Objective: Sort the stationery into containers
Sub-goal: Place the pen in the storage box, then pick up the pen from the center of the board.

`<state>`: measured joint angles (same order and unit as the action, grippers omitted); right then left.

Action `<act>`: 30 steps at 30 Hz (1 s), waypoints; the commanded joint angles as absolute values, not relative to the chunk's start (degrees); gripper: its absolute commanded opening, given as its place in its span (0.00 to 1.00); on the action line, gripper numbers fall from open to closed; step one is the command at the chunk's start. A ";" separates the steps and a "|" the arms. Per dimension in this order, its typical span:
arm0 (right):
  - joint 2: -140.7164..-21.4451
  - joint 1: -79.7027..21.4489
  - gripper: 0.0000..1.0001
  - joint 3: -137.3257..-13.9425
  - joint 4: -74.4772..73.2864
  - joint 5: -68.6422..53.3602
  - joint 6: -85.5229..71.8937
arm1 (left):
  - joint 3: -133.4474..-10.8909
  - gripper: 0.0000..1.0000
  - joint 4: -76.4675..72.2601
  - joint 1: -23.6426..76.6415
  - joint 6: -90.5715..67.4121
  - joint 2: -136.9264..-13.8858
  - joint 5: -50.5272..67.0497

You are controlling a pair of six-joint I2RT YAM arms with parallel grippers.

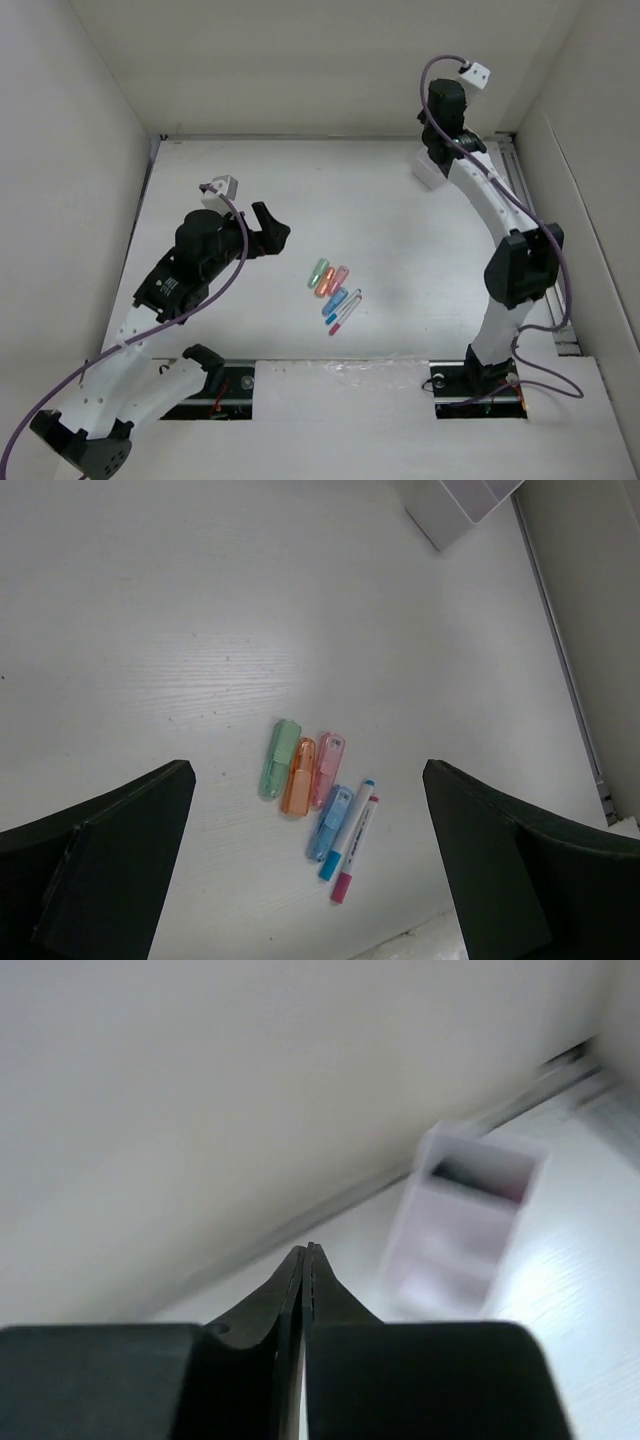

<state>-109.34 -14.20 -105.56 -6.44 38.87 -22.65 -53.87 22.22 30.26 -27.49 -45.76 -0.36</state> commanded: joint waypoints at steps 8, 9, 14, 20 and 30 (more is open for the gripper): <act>-97.65 -35.40 0.00 -87.28 -32.41 11.43 -38.92 | -52.04 1.00 24.70 30.15 -27.95 -38.77 -1.67; -98.17 -36.90 0.01 -86.75 -33.82 9.86 -39.63 | -52.03 1.00 24.70 30.15 -27.95 -38.24 -1.67; -103.78 -45.87 0.39 -87.36 -37.70 9.92 -44.11 | -52.03 1.00 25.75 30.15 -27.95 -36.04 -1.67; -112.40 -49.66 0.54 -94.21 -43.59 14.40 -46.05 | -51.42 1.00 25.75 30.15 -28.48 -34.28 -0.26; -118.74 -49.66 0.63 -95.36 -44.83 13.99 -48.08 | -50.27 1.00 25.75 30.15 -29.00 -32.43 1.31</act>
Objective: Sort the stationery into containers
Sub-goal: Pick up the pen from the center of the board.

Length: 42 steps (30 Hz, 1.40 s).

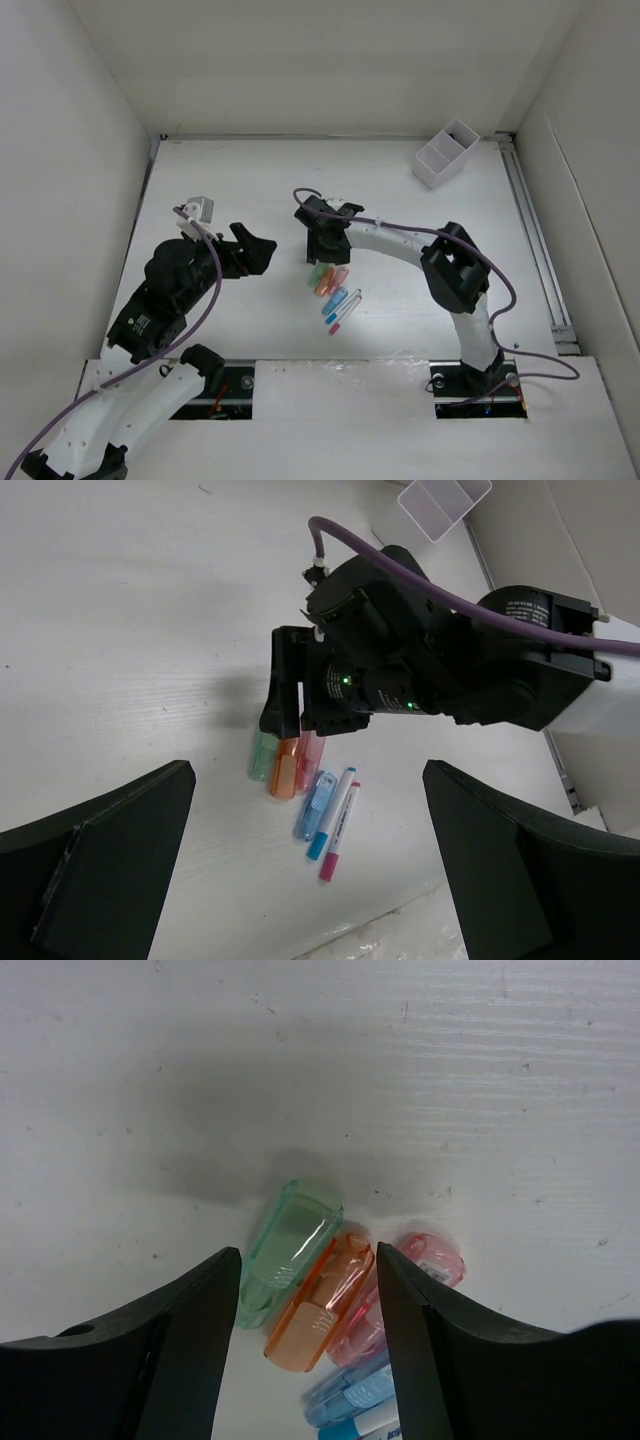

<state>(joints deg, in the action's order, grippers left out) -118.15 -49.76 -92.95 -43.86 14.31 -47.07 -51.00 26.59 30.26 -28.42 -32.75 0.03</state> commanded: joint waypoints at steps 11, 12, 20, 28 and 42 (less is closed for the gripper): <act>-122.87 -49.66 0.57 -97.65 -43.59 11.95 -48.08 | -49.75 1.00 25.22 30.15 -29.00 -32.43 2.37; -123.65 -49.66 0.57 -98.17 -43.59 11.95 -48.08 | -49.75 1.00 25.22 30.15 -29.00 -32.43 2.37; -125.60 -49.66 0.62 -100.28 -44.38 12.48 -47.55 | -49.75 1.00 24.70 30.15 -29.53 -31.90 2.37; -128.06 -49.66 0.45 -104.85 -46.41 14.33 -46.32 | -49.75 1.00 24.70 30.15 -29.53 -31.90 1.76; -123.58 -45.54 0.11 -111.09 -42.46 15.11 -45.79 | -50.80 1.00 25.22 30.15 -28.48 -32.96 0.70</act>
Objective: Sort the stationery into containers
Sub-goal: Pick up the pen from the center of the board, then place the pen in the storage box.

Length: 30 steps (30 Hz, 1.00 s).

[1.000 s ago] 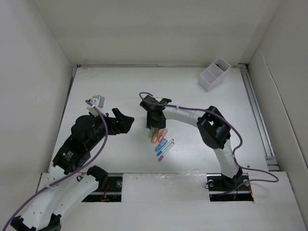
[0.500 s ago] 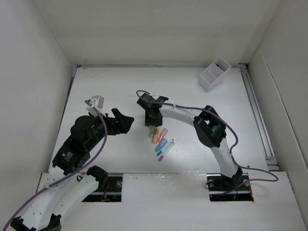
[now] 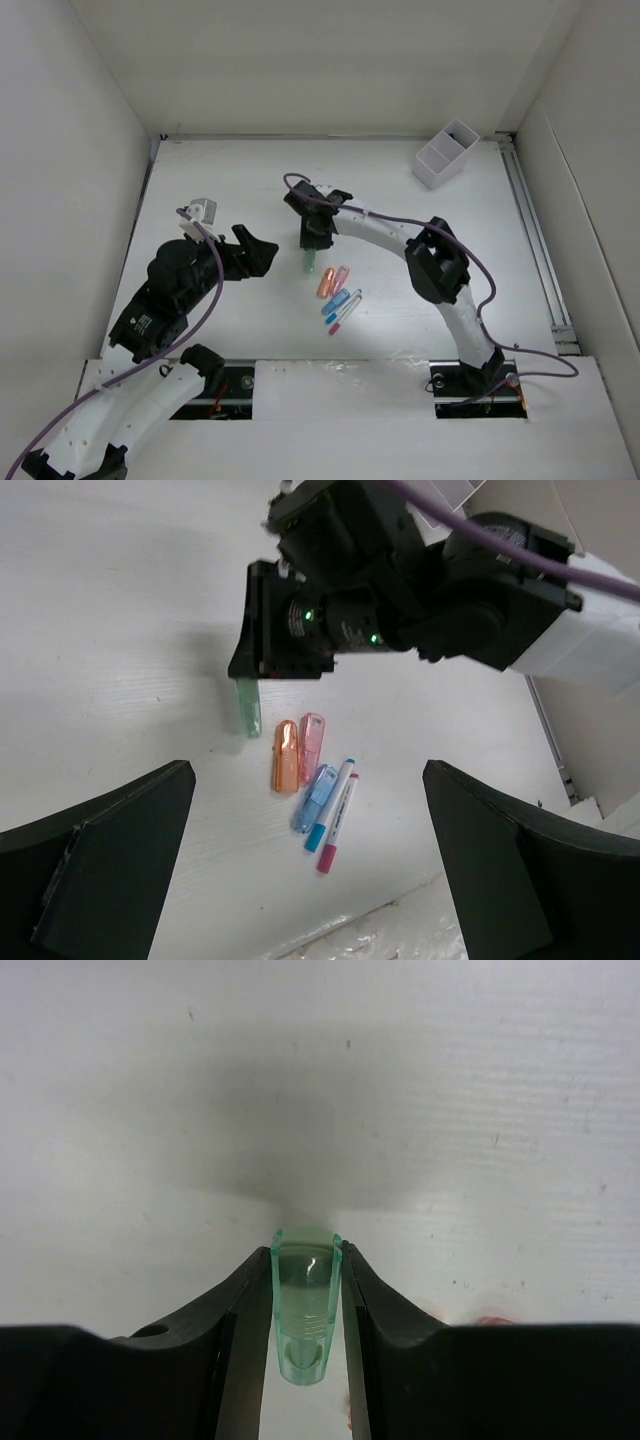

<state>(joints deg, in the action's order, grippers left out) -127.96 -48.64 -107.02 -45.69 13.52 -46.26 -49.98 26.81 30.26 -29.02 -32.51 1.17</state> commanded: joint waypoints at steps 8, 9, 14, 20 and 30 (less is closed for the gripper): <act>-117.87 -22.99 0.11 -117.24 -33.41 30.48 -39.73 | -50.80 1.00 23.38 30.15 -28.48 -35.59 1.76; -117.86 -20.76 0.11 -118.03 -32.18 31.80 -38.16 | -50.80 1.00 23.38 30.15 -28.48 -35.60 0.97; -122.07 -8.64 0.11 -123.74 -24.80 37.43 -34.20 | -51.33 1.00 21.27 30.15 -28.48 -38.49 -0.26; -129.11 -5.27 0.11 -129.02 -16.89 40.52 -25.25 | -51.33 1.00 18.20 30.15 -29.00 -39.99 -0.79; -132.62 -5.27 0.11 -124.72 -6.95 44.38 -16.98 | -51.85 1.00 17.67 30.15 -29.00 -42.36 -2.54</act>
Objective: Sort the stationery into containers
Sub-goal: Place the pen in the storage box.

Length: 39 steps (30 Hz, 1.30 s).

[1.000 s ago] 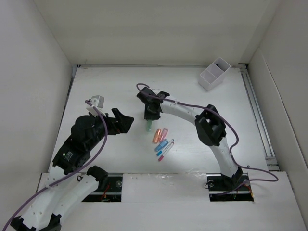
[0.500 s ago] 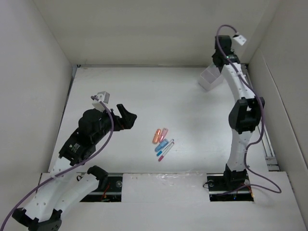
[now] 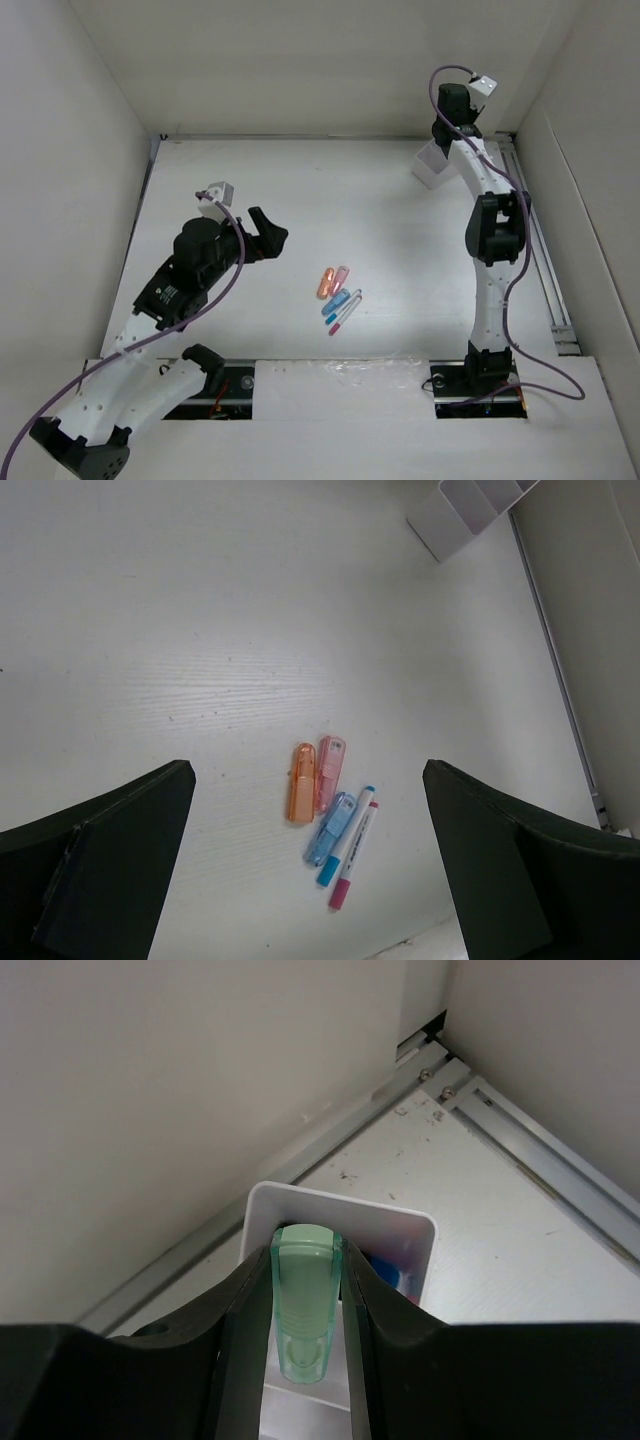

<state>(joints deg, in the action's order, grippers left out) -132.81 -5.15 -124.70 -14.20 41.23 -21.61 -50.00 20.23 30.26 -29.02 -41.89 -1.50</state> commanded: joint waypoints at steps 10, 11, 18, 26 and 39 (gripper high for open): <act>-134.56 -5.80 0.11 -124.02 -5.10 49.22 -15.12 | -51.86 1.00 17.14 30.15 -28.39 -44.47 -1.93; -134.56 -5.80 0.11 -124.01 -5.10 49.74 -15.12 | -51.86 1.00 17.14 30.15 -28.39 -44.47 -1.93; -134.56 -6.33 0.26 -119.62 -3.87 50.89 -15.64 | -51.86 1.00 17.14 30.15 -28.39 -44.47 -1.93; -130.53 -6.86 0.68 -116.90 -3.34 50.37 -16.69 | -51.86 1.00 17.14 30.15 -28.39 -43.95 -1.41; -104.51 -22.84 0.00 -92.39 -19.76 20.15 -32.87 | -52.91 1.00 21.44 30.15 -28.39 -40.87 -3.08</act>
